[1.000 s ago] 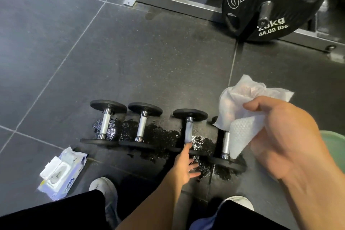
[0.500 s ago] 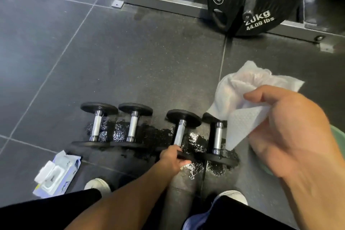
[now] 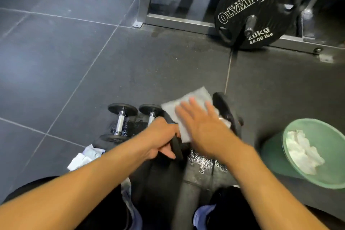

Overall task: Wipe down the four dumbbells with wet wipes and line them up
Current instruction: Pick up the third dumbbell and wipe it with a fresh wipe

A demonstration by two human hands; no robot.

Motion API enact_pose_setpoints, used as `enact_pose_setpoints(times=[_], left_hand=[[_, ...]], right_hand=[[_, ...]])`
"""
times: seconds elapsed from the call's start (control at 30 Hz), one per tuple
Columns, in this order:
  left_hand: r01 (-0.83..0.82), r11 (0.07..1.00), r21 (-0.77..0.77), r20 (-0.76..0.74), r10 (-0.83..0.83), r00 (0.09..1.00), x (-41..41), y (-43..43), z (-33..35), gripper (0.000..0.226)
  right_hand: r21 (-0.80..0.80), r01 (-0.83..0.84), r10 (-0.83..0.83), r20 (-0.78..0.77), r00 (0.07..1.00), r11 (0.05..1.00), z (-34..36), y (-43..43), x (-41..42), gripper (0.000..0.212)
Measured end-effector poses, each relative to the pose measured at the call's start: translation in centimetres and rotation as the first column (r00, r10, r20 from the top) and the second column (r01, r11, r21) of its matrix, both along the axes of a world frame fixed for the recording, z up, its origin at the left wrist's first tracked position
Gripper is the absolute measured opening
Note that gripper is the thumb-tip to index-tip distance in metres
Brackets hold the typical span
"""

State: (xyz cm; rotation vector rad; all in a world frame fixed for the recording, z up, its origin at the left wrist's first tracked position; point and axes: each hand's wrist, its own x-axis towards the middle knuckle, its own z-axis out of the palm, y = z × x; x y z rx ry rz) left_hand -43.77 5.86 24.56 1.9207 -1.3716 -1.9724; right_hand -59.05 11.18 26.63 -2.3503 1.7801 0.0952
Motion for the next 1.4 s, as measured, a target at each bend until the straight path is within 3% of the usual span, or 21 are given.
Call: enact_pose_setpoints(times=[0.07, 0.1, 0.2, 0.37, 0.43, 0.5, 0.57, 0.67, 0.73, 0.77, 0.8, 0.87, 0.9, 0.93, 1.03, 1.1, 1.2, 1.27, 1.33, 1.4], left_hand=[[0.028, 0.997, -0.069, -0.019, -0.030, 0.999, 0.7, -0.2, 2.4, 0.021], [0.027, 0.996, -0.089, -0.026, -0.030, 0.999, 0.9, -0.1, 3.0, 0.021], [0.026, 0.992, -0.124, -0.040, -0.031, 0.999, 1.2, 0.7, 4.1, 0.016], [0.049, 0.990, -0.129, -0.050, -0.056, 0.997, 1.5, 2.3, 4.9, 0.037], [0.100, 0.979, -0.176, -0.007, -0.103, 0.995, 1.8, 2.7, 5.1, 0.033], [0.158, 0.953, -0.258, 0.064, -0.146, 0.987, 2.2, 2.7, 5.8, 0.025], [0.287, 0.877, -0.385, 0.193, -0.228, 0.954, 2.6, 2.4, 6.7, 0.025], [0.534, 0.634, -0.559, 0.377, -0.379, 0.845, 2.7, 2.0, 7.4, 0.022], [0.671, 0.456, -0.585, 0.471, -0.482, 0.739, 3.1, 1.5, 7.8, 0.048], [0.705, 0.387, -0.594, 0.492, -0.519, 0.699, 3.4, 1.0, 8.2, 0.059], [0.708, 0.360, -0.608, 0.468, -0.558, 0.685, 3.7, 0.3, 8.7, 0.064], [0.644, 0.448, -0.620, 0.306, -0.619, 0.724, 4.5, -1.0, 9.5, 0.067], [0.574, 0.527, -0.627, 0.177, -0.621, 0.764, 4.8, -1.6, 9.6, 0.067], [0.492, 0.595, -0.636, 0.033, -0.615, 0.788, 5.1, -2.0, 9.5, 0.067], [0.284, 0.739, -0.611, -0.302, -0.548, 0.780, 5.3, -2.4, 9.3, 0.068], [0.208, 0.785, -0.583, -0.402, -0.501, 0.767, 5.0, -2.3, 9.7, 0.066], [0.114, 0.884, -0.454, -0.452, -0.339, 0.825, 4.9, -2.5, 9.2, 0.060], [0.055, 0.939, -0.339, -0.414, -0.202, 0.888, 5.4, -2.8, 8.5, 0.039], [-0.026, 0.968, -0.248, -0.370, -0.069, 0.927, 6.3, -3.2, 7.9, 0.027], [-0.146, 0.968, -0.202, -0.411, 0.051, 0.910, 6.8, -3.3, 7.6, 0.032]], right_hand=[[0.267, -0.014, 0.059, -0.160, 0.985, 0.964, -0.7, 1.4, 2.0, 0.096], [0.282, -0.004, 0.056, -0.176, 0.983, 0.959, -0.5, 1.7, 2.4, 0.098], [0.178, 0.038, -0.006, -0.180, 0.984, 0.983, -0.1, 1.6, 1.5, 0.099], [-0.031, 0.102, -0.105, -0.092, 0.990, 0.994, -2.8, 0.5, 3.6, 0.051], [-0.128, 0.161, -0.161, 0.009, 0.987, 0.979, -3.2, 0.4, 4.2, 0.042], [-0.172, 0.229, -0.231, 0.004, 0.973, 0.958, -2.1, 0.2, 4.9, 0.036], [-0.147, 0.320, -0.336, -0.099, 0.937, 0.936, -0.7, 0.1, 5.5, 0.022], [0.087, 0.534, -0.540, 0.056, 0.840, 0.841, 0.8, -0.2, 5.6, 0.022], [0.281, 0.575, -0.640, 0.311, 0.703, 0.768, 1.4, 0.0, 5.2, 0.012], [0.383, 0.578, -0.691, 0.469, 0.550, 0.721, 1.6, 0.3, 5.0, 0.008], [0.514, 0.557, -0.739, 0.594, 0.318, 0.653, 1.8, 0.7, 4.9, 0.007], [0.782, 0.346, -0.772, 0.602, -0.204, 0.519, 2.5, 1.9, 5.5, 0.018], [0.853, 0.182, -0.767, 0.520, -0.376, 0.489, 3.1, 2.6, 5.9, 0.021], [0.874, 0.037, -0.767, 0.444, -0.463, 0.484, 3.9, 3.2, 6.5, 0.019], [0.795, -0.216, -0.741, 0.377, -0.556, 0.566, 5.9, 4.1, 7.8, 0.034], [0.759, -0.216, -0.703, 0.402, -0.587, 0.614, 7.1, 4.2, 8.5, 0.029], [0.748, -0.093, -0.558, 0.399, -0.727, 0.657, 8.9, 3.6, 8.8, 0.018], [0.727, -0.020, -0.440, 0.393, -0.807, 0.686, 8.9, 2.7, 8.1, 0.017], [0.745, 0.070, -0.383, 0.418, -0.824, 0.664, 8.4, 1.6, 7.0, 0.019], [0.772, 0.183, -0.318, 0.449, -0.835, 0.609, 7.7, 0.4, 5.7, 0.022]])
